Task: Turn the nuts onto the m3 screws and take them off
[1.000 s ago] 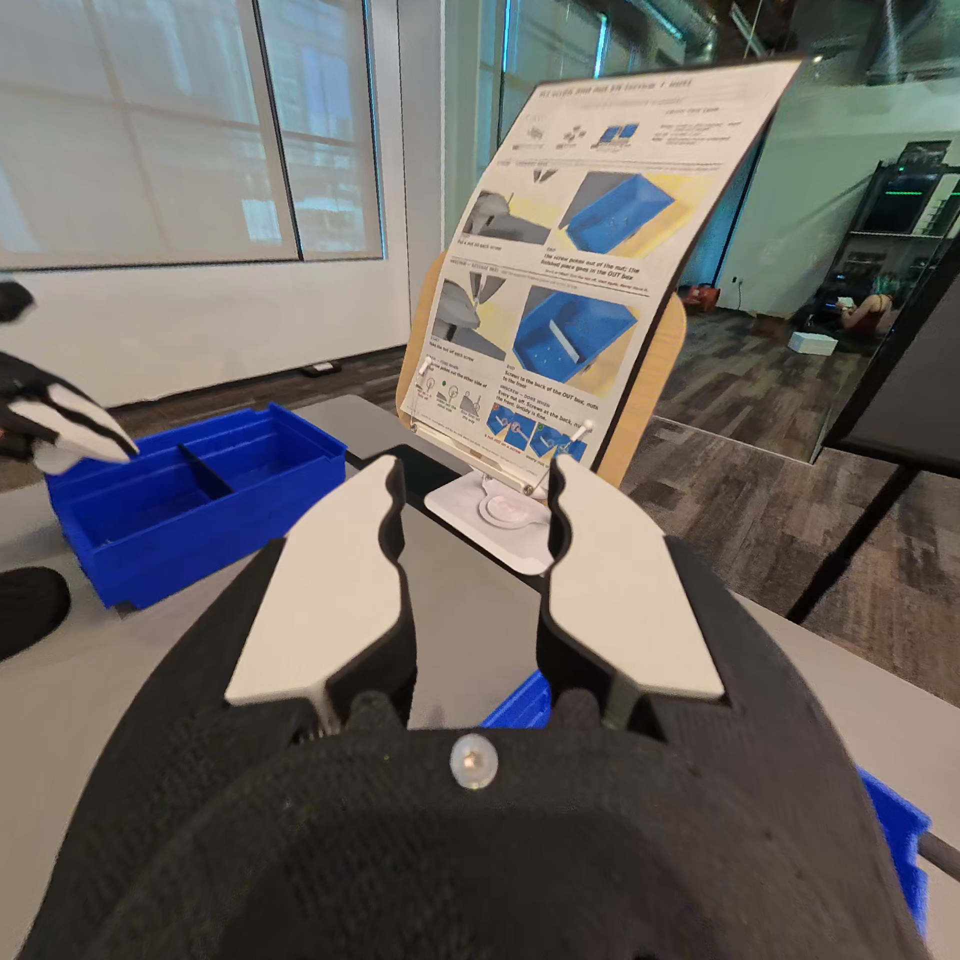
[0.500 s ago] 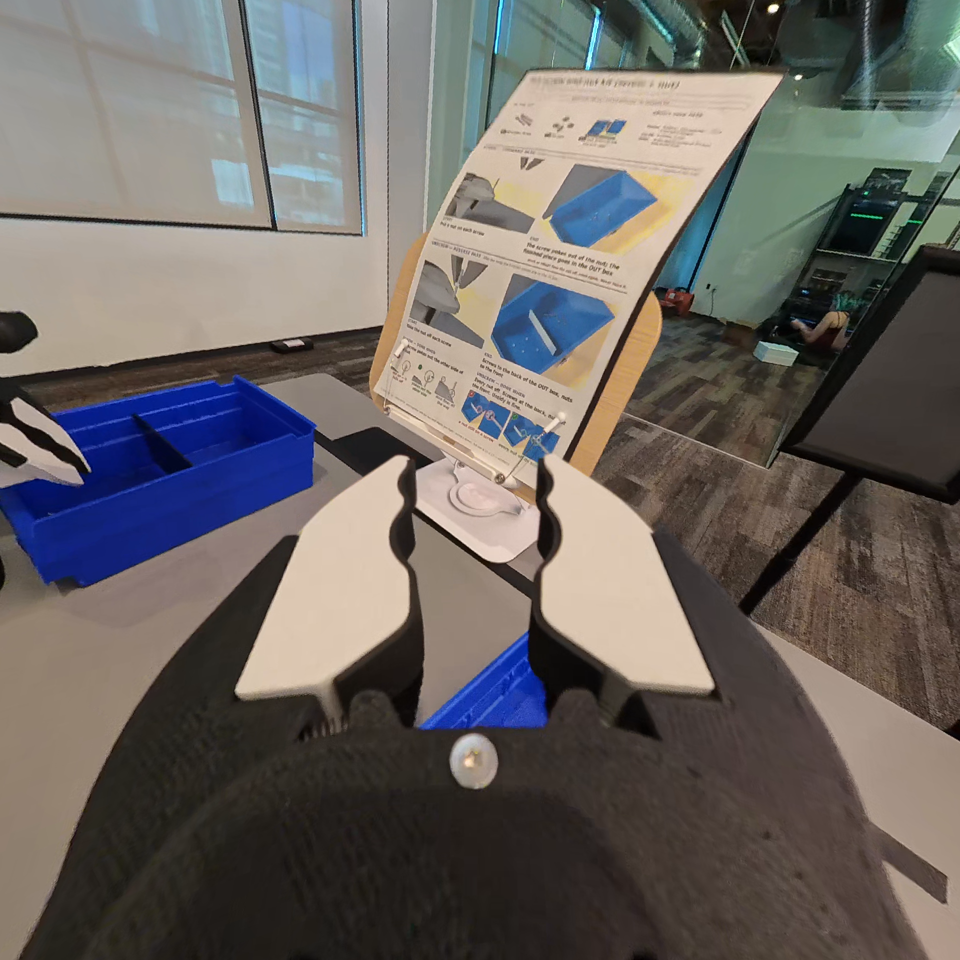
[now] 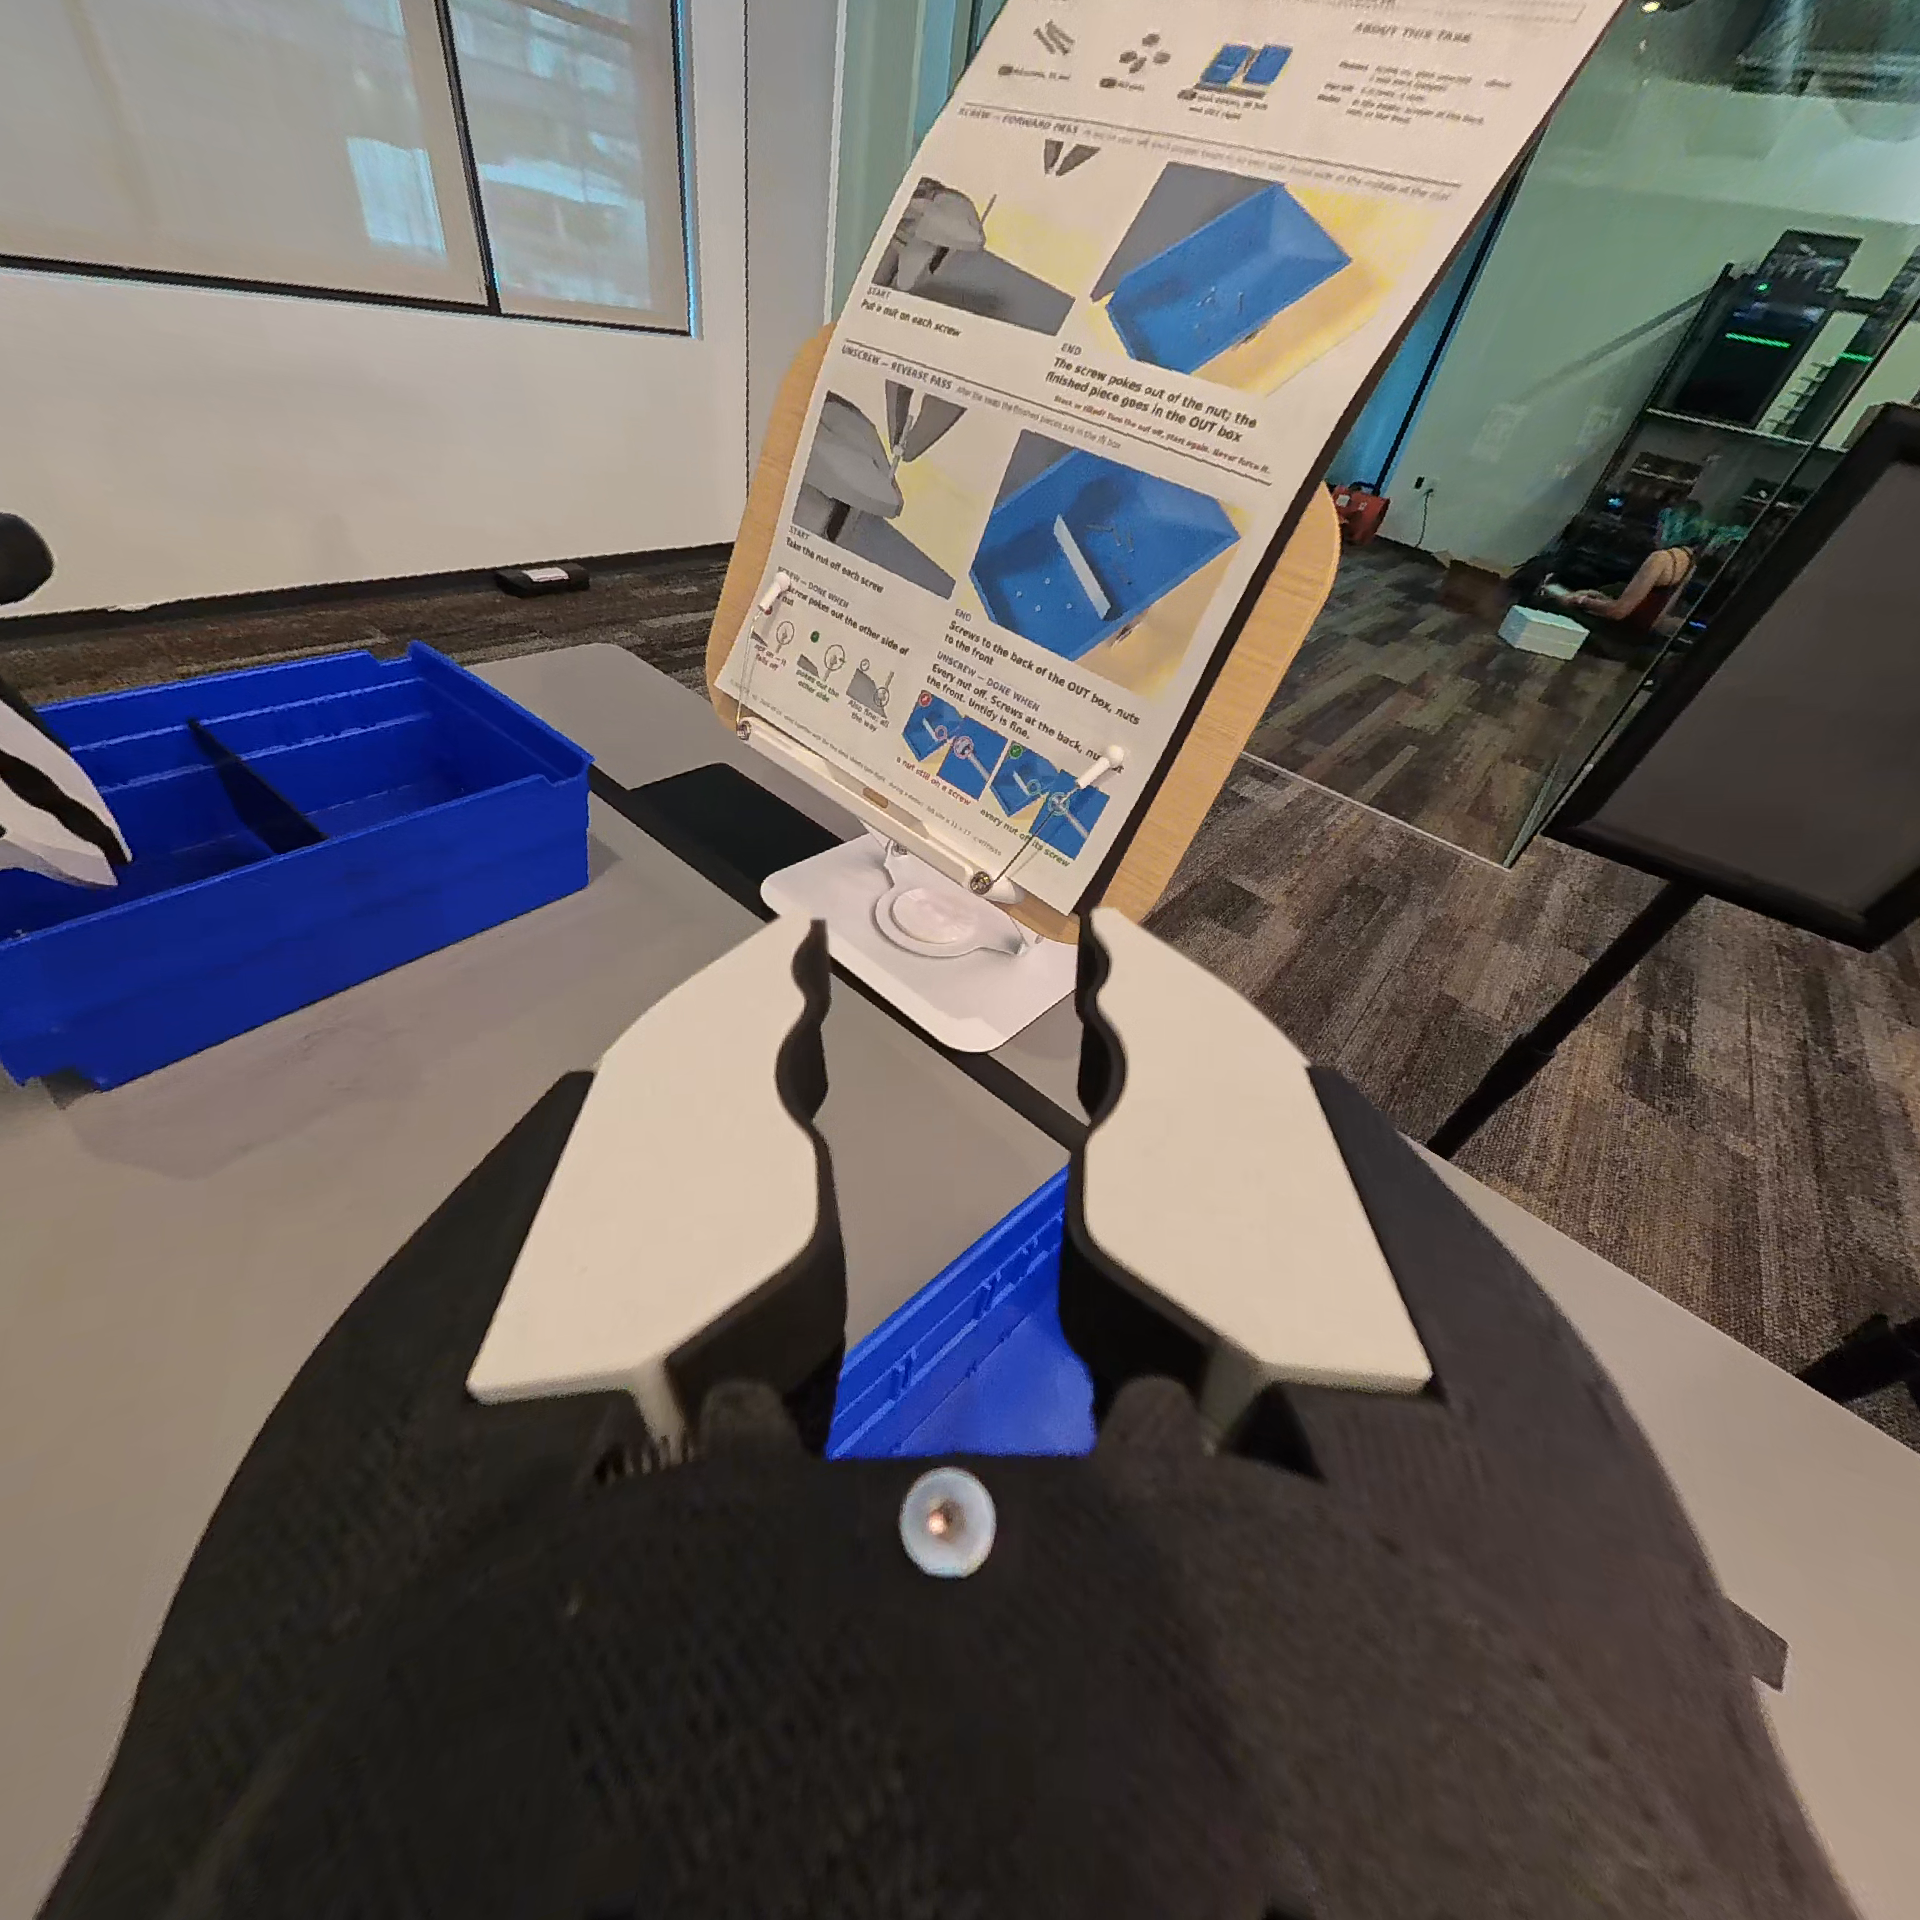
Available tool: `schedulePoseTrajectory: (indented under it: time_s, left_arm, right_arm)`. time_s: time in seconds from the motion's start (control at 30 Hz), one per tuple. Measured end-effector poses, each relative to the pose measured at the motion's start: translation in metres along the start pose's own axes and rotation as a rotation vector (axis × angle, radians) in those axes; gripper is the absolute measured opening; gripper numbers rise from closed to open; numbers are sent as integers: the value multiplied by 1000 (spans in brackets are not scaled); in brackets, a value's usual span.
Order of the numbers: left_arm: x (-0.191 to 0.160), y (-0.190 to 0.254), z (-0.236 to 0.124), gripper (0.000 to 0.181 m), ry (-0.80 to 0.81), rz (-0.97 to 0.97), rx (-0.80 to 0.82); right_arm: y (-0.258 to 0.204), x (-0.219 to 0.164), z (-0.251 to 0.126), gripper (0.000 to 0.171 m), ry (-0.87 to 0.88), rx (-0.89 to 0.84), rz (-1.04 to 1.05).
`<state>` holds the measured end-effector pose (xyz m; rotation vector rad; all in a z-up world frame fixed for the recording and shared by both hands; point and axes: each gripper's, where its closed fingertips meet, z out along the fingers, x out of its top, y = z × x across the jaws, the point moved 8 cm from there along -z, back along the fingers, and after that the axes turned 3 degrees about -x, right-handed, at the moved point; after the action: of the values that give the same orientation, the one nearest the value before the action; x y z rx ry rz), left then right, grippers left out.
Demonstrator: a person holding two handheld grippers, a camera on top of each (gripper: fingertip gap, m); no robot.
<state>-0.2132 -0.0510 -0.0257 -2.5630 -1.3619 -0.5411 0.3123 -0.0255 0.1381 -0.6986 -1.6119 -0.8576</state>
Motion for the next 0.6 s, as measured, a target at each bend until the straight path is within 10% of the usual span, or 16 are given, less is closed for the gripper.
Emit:
schedulePoseTrajectory:
  time_s: [0.6]
  left_arm:
    - [-5,-12,19,18,-111,-327,1]
  right_arm:
    - [-18,-6,19,48,-86,73,-54]
